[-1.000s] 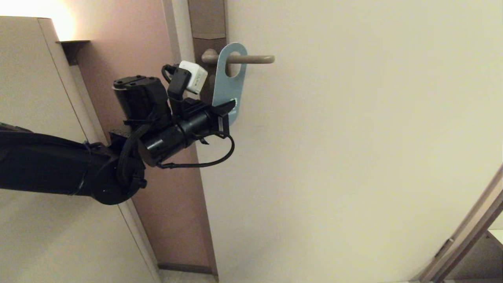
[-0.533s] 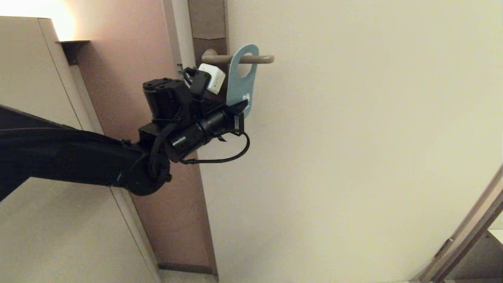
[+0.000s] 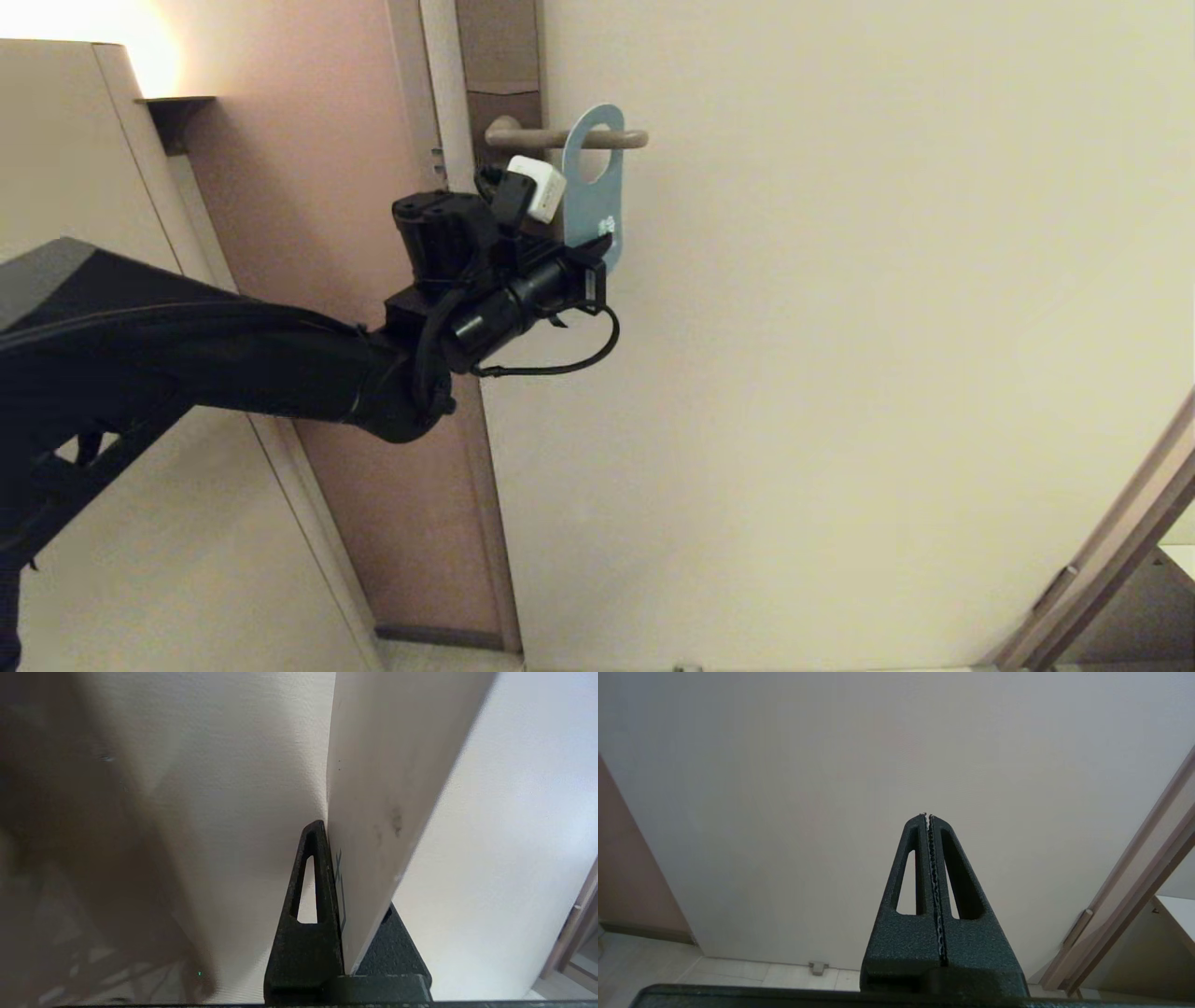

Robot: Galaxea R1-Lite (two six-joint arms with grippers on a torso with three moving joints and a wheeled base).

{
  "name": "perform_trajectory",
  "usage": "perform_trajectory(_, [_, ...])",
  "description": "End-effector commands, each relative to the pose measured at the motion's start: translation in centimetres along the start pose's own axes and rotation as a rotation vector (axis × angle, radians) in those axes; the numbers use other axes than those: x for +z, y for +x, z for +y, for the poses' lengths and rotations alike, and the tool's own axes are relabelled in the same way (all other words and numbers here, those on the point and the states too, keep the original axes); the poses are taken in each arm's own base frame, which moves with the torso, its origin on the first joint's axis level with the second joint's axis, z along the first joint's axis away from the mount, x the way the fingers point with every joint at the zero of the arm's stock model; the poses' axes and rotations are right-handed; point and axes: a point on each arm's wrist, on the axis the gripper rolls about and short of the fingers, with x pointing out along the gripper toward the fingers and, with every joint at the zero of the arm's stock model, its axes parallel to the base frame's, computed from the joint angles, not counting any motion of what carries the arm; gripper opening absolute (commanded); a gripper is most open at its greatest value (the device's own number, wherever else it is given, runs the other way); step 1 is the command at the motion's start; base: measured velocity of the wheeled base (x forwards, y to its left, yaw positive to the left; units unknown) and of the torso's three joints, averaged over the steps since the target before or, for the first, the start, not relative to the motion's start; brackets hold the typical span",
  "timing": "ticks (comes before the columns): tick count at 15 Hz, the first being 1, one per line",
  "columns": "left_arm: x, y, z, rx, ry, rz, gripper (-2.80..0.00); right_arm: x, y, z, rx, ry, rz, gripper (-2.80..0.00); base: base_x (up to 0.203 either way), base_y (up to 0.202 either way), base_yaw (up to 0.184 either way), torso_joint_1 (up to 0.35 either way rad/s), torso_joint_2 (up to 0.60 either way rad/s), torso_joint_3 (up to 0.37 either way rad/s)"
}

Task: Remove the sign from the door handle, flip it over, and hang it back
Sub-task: Take down the sign, then hand it to the other hand

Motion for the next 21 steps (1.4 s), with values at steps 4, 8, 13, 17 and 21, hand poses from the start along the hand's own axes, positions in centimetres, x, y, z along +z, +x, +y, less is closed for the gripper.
perform_trajectory(4, [-0.2, 1.4, -1.8, -0.04, -0.006, -0.021, -2.8, 0.0, 0.0, 0.0, 0.0, -0.001, 0.0, -2.8, 0.0, 0.0, 0.0, 0.0, 0.0, 0.0])
perform_trajectory(8, [0.9, 1.8, -2.1, -0.036, -0.005, -0.042, -2.8, 0.0, 0.0, 0.0, 0.0, -0.001, 0.001, -2.8, 0.0, 0.0, 0.0, 0.0, 0.0, 0.0])
perform_trajectory(13, [-0.1, 2.7, -2.2, -0.04, -0.007, -0.022, -2.8, 0.0, 0.0, 0.0, 0.0, -0.001, 0.001, -2.8, 0.0, 0.0, 0.0, 0.0, 0.0, 0.0])
perform_trajectory(17, [-0.4, 2.9, -3.8, -0.073, -0.014, -0.021, -2.8, 0.0, 0.0, 0.0, 0.0, -0.001, 0.001, -2.8, 0.0, 0.0, 0.0, 0.0, 0.0, 0.0])
perform_trajectory(21, [0.1, 2.3, -7.0, -0.135, -0.022, -0.018, -2.8, 0.0, 0.0, 0.0, 0.0, -0.001, 0.001, -2.8, 0.0, 0.0, 0.0, 0.0, 0.0, 0.0])
